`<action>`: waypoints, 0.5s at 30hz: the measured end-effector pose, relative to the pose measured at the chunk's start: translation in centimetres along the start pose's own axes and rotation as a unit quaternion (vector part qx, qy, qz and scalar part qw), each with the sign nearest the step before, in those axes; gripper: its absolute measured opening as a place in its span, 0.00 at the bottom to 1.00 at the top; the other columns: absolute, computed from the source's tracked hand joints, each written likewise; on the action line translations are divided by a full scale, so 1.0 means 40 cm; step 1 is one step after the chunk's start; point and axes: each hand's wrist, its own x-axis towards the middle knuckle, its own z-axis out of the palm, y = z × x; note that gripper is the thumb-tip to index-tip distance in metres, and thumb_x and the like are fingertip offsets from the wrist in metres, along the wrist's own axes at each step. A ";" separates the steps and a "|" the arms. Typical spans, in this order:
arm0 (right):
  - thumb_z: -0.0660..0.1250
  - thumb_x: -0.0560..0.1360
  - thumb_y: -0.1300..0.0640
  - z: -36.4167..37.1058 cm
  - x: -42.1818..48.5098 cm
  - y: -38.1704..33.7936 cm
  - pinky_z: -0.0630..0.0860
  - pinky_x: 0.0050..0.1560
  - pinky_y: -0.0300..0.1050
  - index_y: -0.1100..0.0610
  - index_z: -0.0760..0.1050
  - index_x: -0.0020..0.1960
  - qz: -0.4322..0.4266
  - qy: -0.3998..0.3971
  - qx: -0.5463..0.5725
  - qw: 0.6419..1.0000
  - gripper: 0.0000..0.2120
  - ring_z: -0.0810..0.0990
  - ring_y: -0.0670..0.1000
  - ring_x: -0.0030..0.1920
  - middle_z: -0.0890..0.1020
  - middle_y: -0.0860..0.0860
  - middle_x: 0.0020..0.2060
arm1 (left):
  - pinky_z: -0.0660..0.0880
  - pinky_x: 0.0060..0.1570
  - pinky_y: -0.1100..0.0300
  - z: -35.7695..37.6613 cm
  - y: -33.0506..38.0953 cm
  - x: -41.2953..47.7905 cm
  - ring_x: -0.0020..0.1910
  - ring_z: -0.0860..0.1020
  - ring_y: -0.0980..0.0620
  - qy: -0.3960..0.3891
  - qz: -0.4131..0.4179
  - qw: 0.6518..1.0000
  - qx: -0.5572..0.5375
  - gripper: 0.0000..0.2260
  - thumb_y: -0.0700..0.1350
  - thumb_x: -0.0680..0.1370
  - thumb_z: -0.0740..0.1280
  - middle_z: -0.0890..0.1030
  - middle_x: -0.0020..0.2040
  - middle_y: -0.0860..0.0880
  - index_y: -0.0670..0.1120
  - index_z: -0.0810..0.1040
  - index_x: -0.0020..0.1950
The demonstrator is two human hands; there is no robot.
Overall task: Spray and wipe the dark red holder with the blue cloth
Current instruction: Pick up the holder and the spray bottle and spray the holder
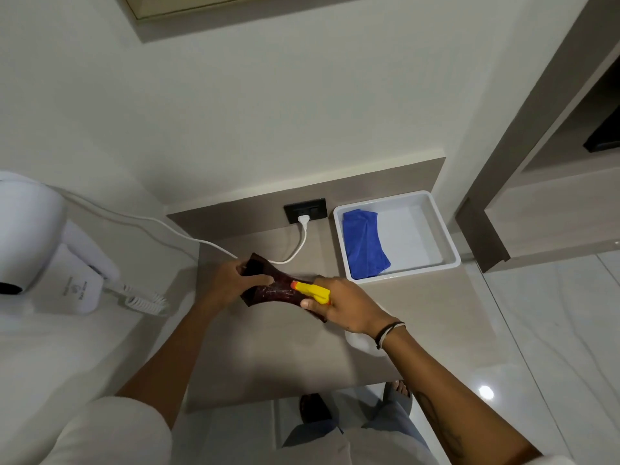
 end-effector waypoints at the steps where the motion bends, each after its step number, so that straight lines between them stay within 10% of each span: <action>1: 0.67 0.82 0.40 0.003 0.003 -0.005 0.81 0.53 0.45 0.52 0.77 0.71 -0.001 0.002 -0.015 1.000 0.23 0.85 0.52 0.54 0.87 0.53 0.59 | 0.78 0.32 0.71 0.004 0.001 -0.001 0.43 0.84 0.57 0.002 -0.008 1.000 -0.010 0.21 0.47 0.71 0.82 0.86 0.47 0.51 0.45 0.84 0.61; 6: 0.67 0.82 0.39 -0.002 -0.006 0.010 0.84 0.56 0.51 0.51 0.75 0.73 0.028 0.001 -0.047 0.999 0.25 0.85 0.53 0.56 0.87 0.53 0.60 | 0.77 0.33 0.72 0.021 0.008 -0.007 0.53 0.80 0.54 -0.006 -0.017 0.998 -0.055 0.31 0.45 0.75 0.79 0.78 0.66 0.45 0.45 0.72 0.77; 11: 0.66 0.82 0.38 -0.020 -0.036 0.051 0.81 0.51 0.46 0.53 0.76 0.72 0.085 0.003 -0.077 0.993 0.26 0.86 0.54 0.55 0.87 0.54 0.58 | 0.78 0.67 0.50 0.044 0.017 -0.011 0.75 0.71 0.37 -0.029 0.015 0.999 -0.028 0.35 0.46 0.81 0.73 0.67 0.78 0.39 0.52 0.61 0.85; 15: 0.65 0.82 0.37 -0.032 -0.054 0.073 0.81 0.53 0.51 0.52 0.76 0.71 0.121 -0.002 -0.097 0.988 0.25 0.85 0.56 0.55 0.87 0.54 0.57 | 0.72 0.73 0.47 0.043 0.018 -0.015 0.76 0.68 0.36 -0.009 0.034 0.999 0.017 0.33 0.46 0.81 0.73 0.65 0.78 0.37 0.52 0.65 0.84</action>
